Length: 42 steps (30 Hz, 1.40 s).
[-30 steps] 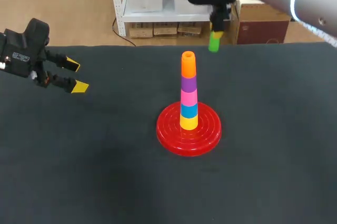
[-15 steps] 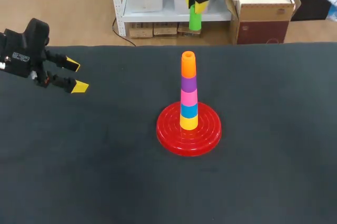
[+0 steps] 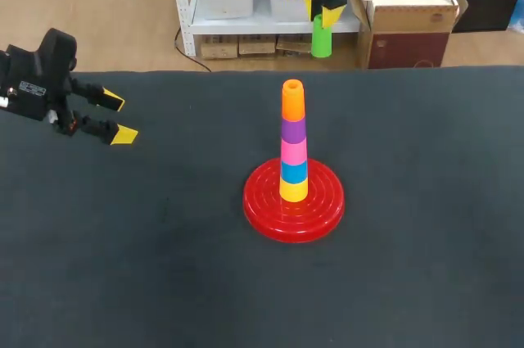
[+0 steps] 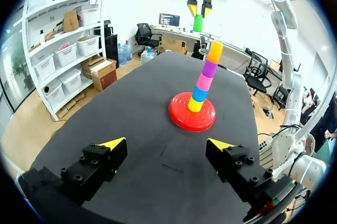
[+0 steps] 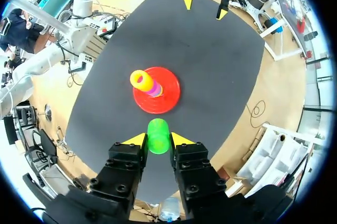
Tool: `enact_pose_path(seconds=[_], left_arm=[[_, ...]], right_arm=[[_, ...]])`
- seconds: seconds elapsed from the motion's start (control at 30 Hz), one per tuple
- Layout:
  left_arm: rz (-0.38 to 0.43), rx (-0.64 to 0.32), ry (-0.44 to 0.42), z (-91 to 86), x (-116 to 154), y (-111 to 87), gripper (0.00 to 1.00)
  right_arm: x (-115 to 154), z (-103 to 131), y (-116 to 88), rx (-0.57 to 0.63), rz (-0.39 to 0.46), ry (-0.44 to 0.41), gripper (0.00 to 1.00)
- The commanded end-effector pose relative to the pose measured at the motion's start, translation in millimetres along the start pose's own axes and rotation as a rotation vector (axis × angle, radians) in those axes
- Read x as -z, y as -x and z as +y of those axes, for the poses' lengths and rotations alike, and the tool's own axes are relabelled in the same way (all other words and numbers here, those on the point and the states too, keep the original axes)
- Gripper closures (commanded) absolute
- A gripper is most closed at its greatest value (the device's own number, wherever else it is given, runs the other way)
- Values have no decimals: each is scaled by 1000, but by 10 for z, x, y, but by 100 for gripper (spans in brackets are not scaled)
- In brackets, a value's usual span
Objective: Pick up and stack the cylinders on the red base in this order: pink,purple,orange,green
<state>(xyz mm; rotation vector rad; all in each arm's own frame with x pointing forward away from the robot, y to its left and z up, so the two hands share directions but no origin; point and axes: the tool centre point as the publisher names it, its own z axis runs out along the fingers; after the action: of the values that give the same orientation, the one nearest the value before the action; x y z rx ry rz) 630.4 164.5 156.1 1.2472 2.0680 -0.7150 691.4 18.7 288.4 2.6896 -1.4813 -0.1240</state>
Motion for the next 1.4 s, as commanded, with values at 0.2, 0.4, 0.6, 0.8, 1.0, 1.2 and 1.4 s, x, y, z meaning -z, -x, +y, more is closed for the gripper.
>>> enact_pose_path(seconds=[0.2, 0.4, 0.6, 0.8, 1.0, 1.2, 1.4], left_arm=[[-3, -3, 0, 5, -1, -15, 0], [-3, -3, 0, 5, -1, -15, 0], [-3, -3, 0, 5, -1, -15, 0], [-3, -3, 0, 5, -1, -15, 0], [-3, -3, 0, 5, -1, -15, 0], [-3, -3, 0, 5, -1, -15, 0], [-3, -3, 0, 5, -1, -15, 0]], right_arm=[[105, 88, 107, 39, -8, -450, 100], [221, 169, 388, 115, 8, -484, 100], [265, 309, 662, 178, 37, -484, 100], [217, 408, 741, 188, 50, -477, 100], [57, 448, 689, 149, 27, -458, 100], [3, 395, 708, 150, 15, -422, 100], [11, 305, 702, 168, 26, -340, 100]])
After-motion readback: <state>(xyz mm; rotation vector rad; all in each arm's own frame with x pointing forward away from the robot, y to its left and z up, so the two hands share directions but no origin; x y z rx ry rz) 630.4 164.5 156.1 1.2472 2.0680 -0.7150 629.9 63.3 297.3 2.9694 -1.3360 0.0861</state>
